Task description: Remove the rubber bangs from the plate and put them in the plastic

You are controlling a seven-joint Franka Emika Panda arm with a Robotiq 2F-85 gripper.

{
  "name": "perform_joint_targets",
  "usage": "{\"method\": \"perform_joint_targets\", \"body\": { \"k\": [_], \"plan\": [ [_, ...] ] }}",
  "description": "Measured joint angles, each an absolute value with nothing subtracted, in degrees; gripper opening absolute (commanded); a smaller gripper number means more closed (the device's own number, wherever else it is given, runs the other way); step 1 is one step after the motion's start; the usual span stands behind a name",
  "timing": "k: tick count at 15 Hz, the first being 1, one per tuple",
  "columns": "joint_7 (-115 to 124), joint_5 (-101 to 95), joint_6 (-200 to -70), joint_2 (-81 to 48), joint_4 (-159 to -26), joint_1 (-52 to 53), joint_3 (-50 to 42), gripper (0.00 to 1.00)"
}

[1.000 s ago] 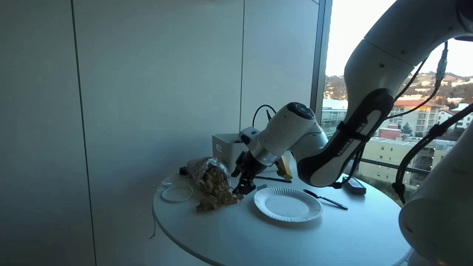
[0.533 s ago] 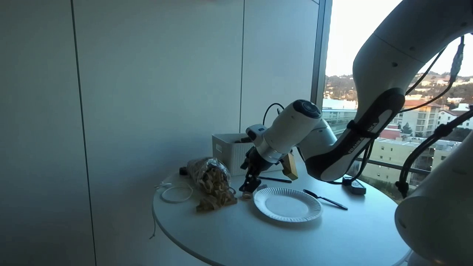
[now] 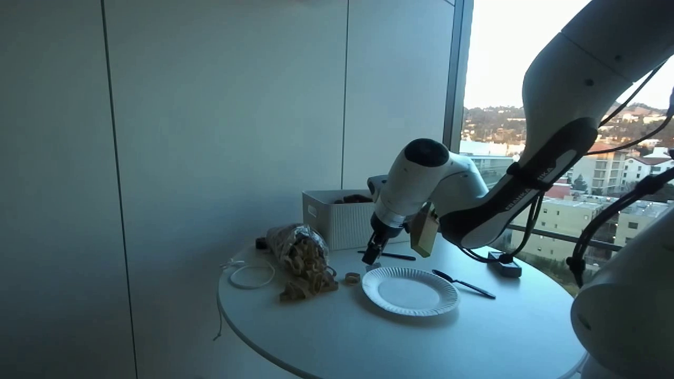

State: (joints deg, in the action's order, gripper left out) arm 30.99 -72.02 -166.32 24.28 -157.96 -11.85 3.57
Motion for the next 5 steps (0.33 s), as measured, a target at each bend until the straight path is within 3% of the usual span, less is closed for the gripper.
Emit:
{"method": "perform_joint_targets", "body": {
  "k": [5],
  "plan": [
    [23.36,-57.54,-157.59,24.05,-158.03,-3.27,-6.44,1.00]
  ]
}}
